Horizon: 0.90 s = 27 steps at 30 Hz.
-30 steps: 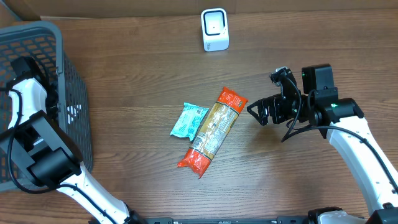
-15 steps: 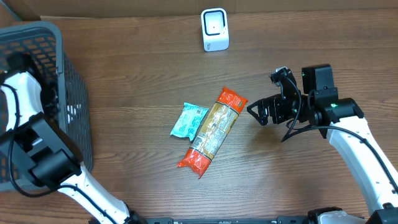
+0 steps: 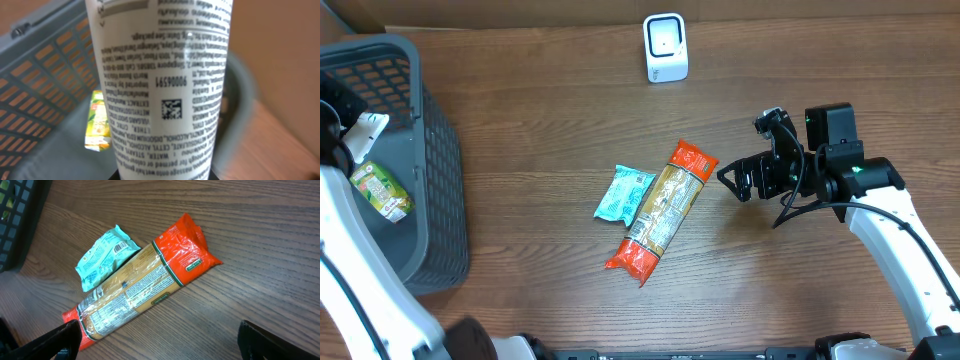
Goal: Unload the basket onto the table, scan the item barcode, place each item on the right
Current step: 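Grasp the white Pantene tube and lift it toward the table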
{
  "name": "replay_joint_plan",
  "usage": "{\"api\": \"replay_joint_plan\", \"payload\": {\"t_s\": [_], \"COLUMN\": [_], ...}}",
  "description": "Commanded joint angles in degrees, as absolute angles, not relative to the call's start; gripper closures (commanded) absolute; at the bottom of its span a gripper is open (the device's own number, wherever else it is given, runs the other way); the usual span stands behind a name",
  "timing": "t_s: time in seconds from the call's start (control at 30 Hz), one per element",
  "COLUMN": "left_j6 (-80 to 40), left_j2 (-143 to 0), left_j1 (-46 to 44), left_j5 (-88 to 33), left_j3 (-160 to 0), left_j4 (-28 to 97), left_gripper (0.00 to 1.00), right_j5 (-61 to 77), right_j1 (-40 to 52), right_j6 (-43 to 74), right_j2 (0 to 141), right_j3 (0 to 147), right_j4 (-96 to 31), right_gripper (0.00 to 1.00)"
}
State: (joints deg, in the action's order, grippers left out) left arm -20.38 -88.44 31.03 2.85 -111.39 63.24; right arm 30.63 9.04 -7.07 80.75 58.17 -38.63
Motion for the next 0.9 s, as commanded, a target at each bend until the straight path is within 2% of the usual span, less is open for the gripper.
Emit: {"api": "replay_joint_plan", "payload": {"t_s": [0.0, 0.3, 0.57, 0.87], "left_j6": [-18.57, -13.98, -7.44, -0.47], "left_j2": [-84.88, -84.2, -93.06, -110.3], "left_j1": [26.92, 8.21, -5.37, -10.22], "left_j5": [-0.12, -4.36, -4.47, -3.84], "left_j3": [-112.27, -112.12, -112.12, -112.12], "left_j4": [63.94, 66.24, 72.97, 77.38], "left_gripper": [0.96, 0.96, 0.96, 0.96], "right_j5": [30.52, 30.55, 30.55, 30.55], "right_j1": [8.97, 8.97, 8.97, 8.97], "right_j6": [-6.92, -6.92, -6.92, -6.92], "right_j2": [80.82, 80.82, 80.82, 80.82], "right_j3": [59.27, 59.27, 59.27, 59.27], "right_j4": [-38.46, -38.46, -38.46, -38.46], "right_gripper": [0.0, 0.0, 0.0, 0.0]}}
